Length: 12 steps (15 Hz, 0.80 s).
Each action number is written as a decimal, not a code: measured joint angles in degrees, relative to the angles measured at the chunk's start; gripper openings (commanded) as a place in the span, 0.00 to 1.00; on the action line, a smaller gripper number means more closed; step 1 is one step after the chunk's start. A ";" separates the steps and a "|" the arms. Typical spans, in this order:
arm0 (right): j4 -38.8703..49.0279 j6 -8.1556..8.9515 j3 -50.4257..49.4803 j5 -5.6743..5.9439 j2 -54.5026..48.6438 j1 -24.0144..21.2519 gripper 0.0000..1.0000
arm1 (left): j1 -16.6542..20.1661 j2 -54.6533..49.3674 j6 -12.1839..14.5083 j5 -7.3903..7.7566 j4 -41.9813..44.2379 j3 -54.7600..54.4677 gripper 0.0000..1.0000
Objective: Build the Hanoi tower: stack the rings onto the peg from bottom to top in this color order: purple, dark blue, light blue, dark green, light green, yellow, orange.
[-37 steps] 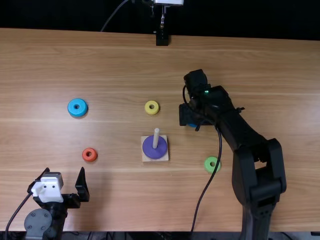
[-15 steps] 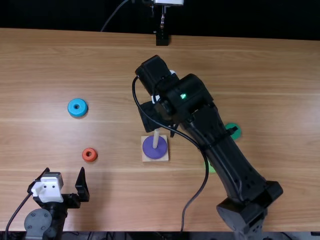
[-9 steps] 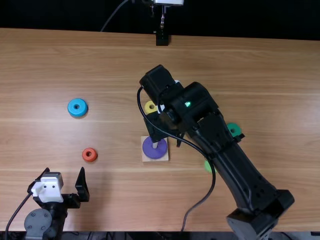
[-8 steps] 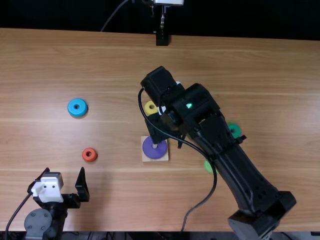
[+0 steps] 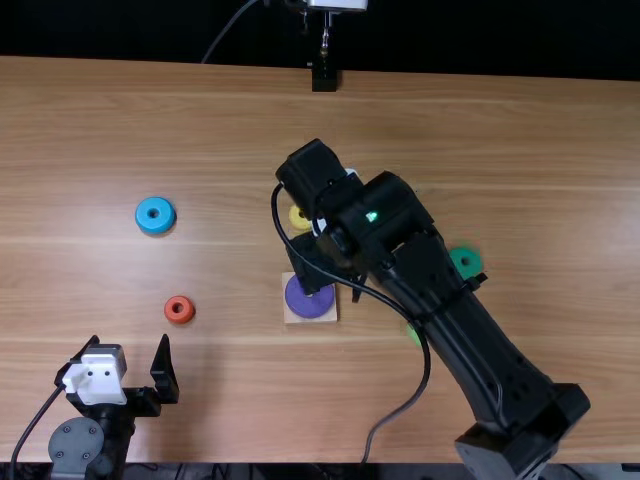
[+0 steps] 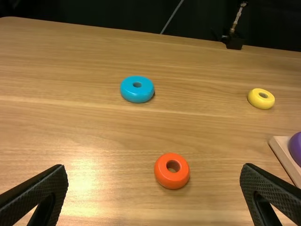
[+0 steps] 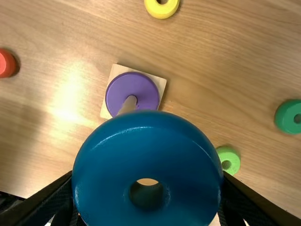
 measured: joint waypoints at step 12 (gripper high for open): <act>1.75 0.07 0.00 0.00 1.55 0.48 0.00 | 0.00 0.02 0.00 0.02 0.00 0.00 1.00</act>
